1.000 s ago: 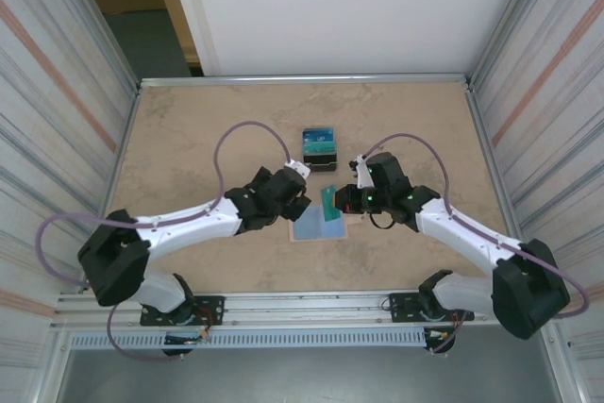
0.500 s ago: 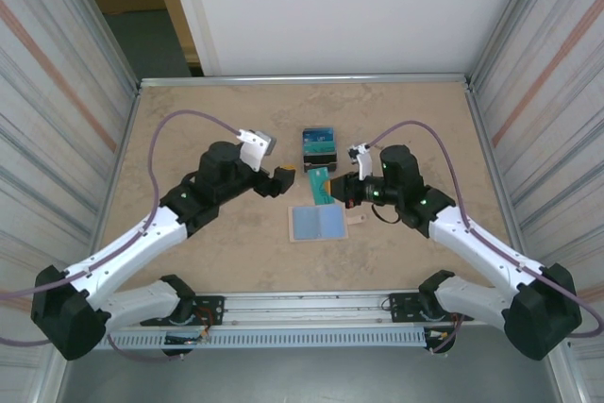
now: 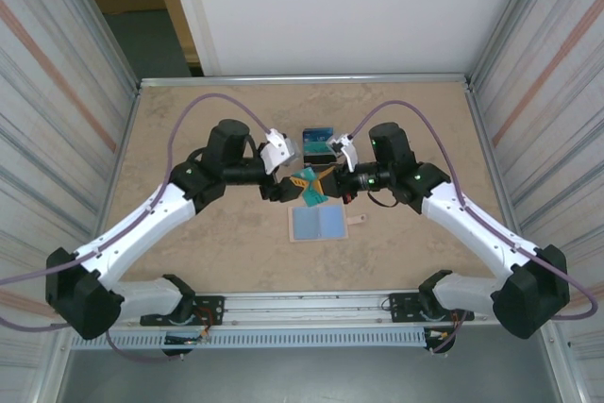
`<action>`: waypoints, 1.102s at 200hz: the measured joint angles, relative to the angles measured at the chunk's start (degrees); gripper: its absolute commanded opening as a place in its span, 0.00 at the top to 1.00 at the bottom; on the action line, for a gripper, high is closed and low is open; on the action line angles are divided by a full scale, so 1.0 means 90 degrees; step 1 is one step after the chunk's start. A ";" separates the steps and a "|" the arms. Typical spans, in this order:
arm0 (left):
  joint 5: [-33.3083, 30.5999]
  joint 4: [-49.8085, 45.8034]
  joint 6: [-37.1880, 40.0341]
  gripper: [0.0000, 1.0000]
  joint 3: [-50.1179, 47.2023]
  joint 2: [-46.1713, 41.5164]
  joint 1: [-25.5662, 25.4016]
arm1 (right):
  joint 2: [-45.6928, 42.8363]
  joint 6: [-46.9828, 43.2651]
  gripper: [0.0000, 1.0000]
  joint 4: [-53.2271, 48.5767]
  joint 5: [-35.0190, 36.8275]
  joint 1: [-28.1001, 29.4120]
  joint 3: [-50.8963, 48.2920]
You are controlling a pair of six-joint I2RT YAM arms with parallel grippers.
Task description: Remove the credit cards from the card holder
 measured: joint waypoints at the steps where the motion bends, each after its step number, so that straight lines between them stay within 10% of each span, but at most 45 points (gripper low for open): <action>1: 0.0007 -0.0012 -0.0007 0.43 0.0007 0.0012 -0.0002 | 0.0005 -0.0010 1.00 -0.0007 -0.0010 0.0000 0.0005; 49: 0.0687 -0.0644 0.0466 1.00 0.0289 0.0355 -0.0019 | 0.0083 -0.0393 1.00 -0.0474 -0.0017 0.0007 0.0163; 122: 0.0389 -0.0015 0.0240 1.00 -0.0202 0.0015 -0.0024 | -0.0294 -0.0024 0.48 0.0090 0.0648 -0.0146 -0.0347; 220: -0.0833 0.2822 -0.2676 1.00 -0.1836 -0.1151 0.0000 | -0.1508 0.2392 0.30 0.3116 0.1899 -0.0199 -0.2472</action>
